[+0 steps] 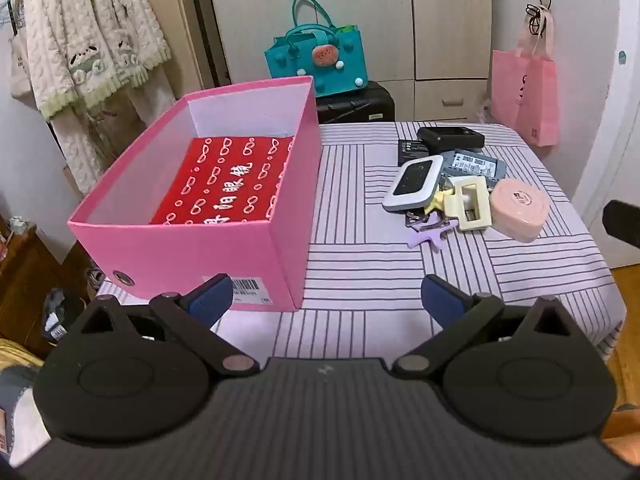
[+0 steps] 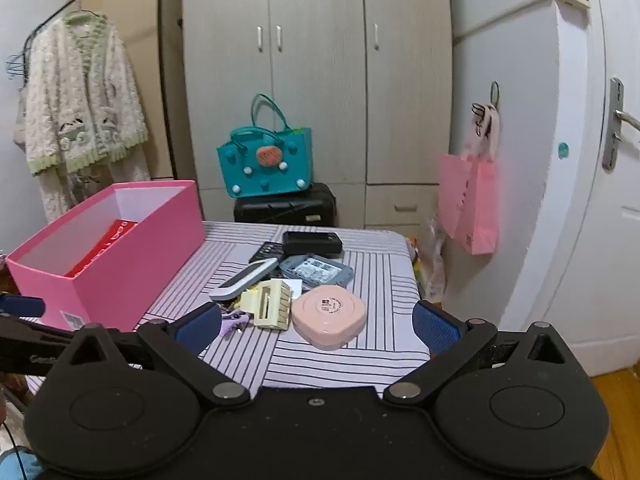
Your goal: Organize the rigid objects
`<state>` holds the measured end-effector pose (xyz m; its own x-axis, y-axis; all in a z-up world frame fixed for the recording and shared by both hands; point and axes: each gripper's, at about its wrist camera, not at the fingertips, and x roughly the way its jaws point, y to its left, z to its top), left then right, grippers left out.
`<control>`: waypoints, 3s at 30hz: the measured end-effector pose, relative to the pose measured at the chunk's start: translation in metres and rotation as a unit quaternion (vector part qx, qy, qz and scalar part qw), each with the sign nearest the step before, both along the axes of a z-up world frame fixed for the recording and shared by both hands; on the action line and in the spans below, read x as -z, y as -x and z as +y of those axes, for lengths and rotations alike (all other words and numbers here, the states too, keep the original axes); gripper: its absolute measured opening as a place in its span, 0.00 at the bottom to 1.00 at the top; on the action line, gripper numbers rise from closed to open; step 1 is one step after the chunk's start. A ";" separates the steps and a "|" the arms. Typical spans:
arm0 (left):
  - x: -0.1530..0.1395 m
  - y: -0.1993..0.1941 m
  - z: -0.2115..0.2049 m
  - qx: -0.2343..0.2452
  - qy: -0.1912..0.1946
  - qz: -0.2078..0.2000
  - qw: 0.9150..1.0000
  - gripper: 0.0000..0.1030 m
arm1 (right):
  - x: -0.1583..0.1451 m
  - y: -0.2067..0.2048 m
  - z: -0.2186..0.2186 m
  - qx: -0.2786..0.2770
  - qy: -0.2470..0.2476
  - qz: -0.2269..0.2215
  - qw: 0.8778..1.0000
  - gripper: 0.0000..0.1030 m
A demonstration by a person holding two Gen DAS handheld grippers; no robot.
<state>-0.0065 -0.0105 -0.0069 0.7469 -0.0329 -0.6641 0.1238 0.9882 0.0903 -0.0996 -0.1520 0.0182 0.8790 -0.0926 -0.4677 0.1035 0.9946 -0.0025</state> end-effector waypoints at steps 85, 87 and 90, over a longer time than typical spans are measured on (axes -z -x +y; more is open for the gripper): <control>0.010 0.001 0.027 0.024 0.032 -0.030 0.999 0.97 | 0.035 -0.014 -0.011 -0.015 -0.010 -0.027 0.999 1.00; 0.002 0.001 0.037 0.033 0.032 -0.039 0.998 0.97 | 0.037 -0.022 -0.015 -0.029 -0.014 -0.012 0.999 1.00; -0.012 0.000 0.051 0.050 0.018 -0.050 0.997 0.97 | 0.037 -0.035 -0.022 -0.058 -0.031 0.018 0.998 1.00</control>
<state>-0.0064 0.0400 0.0052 0.8016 -0.1326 -0.5830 0.2139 0.9741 0.0726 -0.0648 -0.1738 -0.0193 0.8644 0.0379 -0.5014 -0.0104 0.9983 0.0575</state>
